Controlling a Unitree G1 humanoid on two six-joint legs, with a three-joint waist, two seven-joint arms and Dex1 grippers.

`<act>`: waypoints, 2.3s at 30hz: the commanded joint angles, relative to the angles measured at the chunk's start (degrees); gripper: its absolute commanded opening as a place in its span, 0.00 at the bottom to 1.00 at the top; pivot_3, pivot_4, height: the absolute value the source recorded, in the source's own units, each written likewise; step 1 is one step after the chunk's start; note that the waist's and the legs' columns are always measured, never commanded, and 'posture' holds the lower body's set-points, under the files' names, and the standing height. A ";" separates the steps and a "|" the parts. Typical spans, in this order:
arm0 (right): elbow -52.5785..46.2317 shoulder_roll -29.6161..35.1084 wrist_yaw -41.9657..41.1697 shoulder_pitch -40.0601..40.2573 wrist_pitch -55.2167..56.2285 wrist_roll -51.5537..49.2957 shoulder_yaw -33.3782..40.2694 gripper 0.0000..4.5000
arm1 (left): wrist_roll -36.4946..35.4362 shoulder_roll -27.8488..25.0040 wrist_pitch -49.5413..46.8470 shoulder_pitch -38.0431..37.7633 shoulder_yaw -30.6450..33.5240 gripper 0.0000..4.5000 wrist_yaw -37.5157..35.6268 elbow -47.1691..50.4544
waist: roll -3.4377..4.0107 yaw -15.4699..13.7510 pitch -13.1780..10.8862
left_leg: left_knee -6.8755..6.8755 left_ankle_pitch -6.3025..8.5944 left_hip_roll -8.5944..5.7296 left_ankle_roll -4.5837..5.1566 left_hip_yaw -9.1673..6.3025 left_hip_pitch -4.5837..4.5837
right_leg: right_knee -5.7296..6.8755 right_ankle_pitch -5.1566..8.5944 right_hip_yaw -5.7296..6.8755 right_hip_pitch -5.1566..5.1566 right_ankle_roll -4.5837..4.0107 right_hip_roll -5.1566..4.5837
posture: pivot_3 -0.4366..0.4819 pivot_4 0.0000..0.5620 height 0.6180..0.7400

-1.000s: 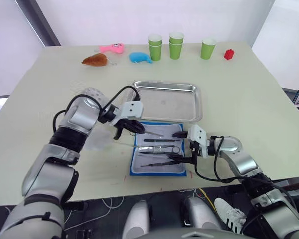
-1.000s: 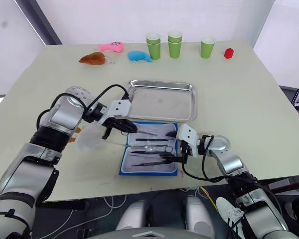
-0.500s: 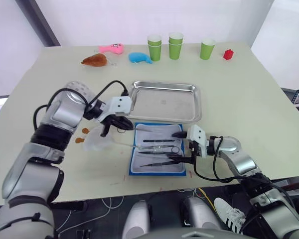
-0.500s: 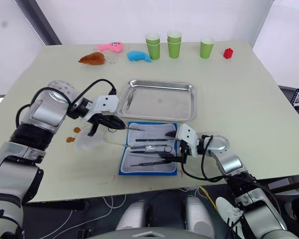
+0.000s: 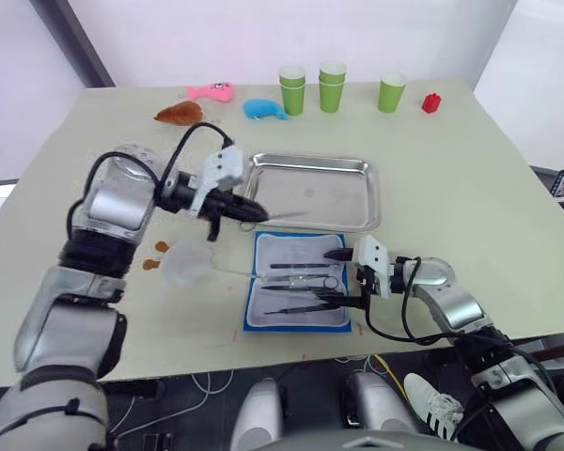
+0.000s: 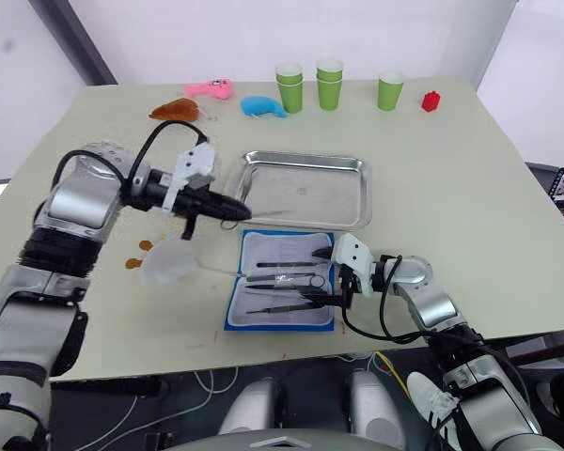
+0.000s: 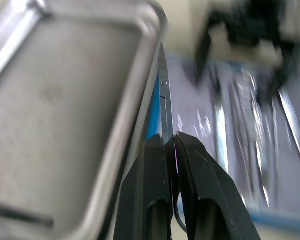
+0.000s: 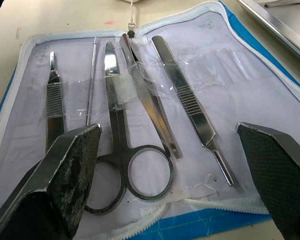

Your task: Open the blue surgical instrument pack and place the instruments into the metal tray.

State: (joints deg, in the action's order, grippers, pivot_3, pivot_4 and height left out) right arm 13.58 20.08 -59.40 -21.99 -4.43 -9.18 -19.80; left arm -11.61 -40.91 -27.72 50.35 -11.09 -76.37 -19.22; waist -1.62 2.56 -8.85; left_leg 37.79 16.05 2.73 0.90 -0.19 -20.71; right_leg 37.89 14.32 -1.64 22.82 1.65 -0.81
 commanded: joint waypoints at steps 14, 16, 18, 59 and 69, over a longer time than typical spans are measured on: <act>6.10 0.58 1.44 3.30 -3.50 5.85 -4.38 1.00 | 8.16 20.23 -16.66 -5.71 7.22 0.02 47.63 14.86 | 0.00 -0.04 0.02 | -0.01 0.00 -0.04 -0.01 -0.04 0.06 | 0.01 -0.06 -0.06 -0.07 0.02 -0.03 | 0.48 0.27 1.00; 6.10 0.53 1.64 3.37 -3.49 5.82 -4.28 1.00 | 9.22 23.34 -19.17 -5.70 8.81 0.02 53.65 14.94 | 0.00 -0.04 0.02 | -0.01 0.00 -0.05 -0.01 -0.03 0.06 | 0.00 -0.08 -0.07 -0.06 -0.01 -0.04 | 0.48 0.27 1.00; 6.15 0.53 1.73 3.43 -3.42 5.85 -4.28 1.00 | 9.38 26.11 -18.49 -5.76 10.26 0.02 58.11 15.17 | 0.00 -0.03 0.02 | -0.01 0.00 -0.06 -0.01 -0.06 0.07 | 0.02 -0.07 -0.05 -0.06 0.00 -0.03 | 0.48 0.27 1.00; 6.21 0.66 2.22 3.33 -3.04 5.98 -4.23 1.00 | 9.92 35.23 -17.91 -8.09 17.44 0.74 77.02 7.10 | 0.00 -0.03 0.03 | -0.03 -0.10 -0.12 -0.23 -0.14 0.08 | 0.01 -0.13 0.04 -0.09 -0.04 -0.08 | 0.48 0.27 1.00; 6.19 0.50 2.28 3.41 -3.10 6.05 -4.46 1.00 | 1.99 28.15 -7.96 -14.83 14.35 0.74 56.69 17.03 | 0.01 -0.03 0.04 | -0.44 -0.43 -0.16 -0.81 -0.05 0.18 | -0.04 -0.13 0.07 -0.08 -0.06 -0.13 | 0.48 0.27 1.00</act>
State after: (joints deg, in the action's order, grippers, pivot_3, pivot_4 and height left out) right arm 13.61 19.75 -58.39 -21.82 -4.38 -8.98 -19.88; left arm -7.03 -12.29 -37.72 35.42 3.67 -15.72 -5.88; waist -1.61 2.53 -8.82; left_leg 37.36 15.60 2.57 0.06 -0.23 -20.56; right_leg 37.85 14.19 -1.53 22.74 1.59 -0.95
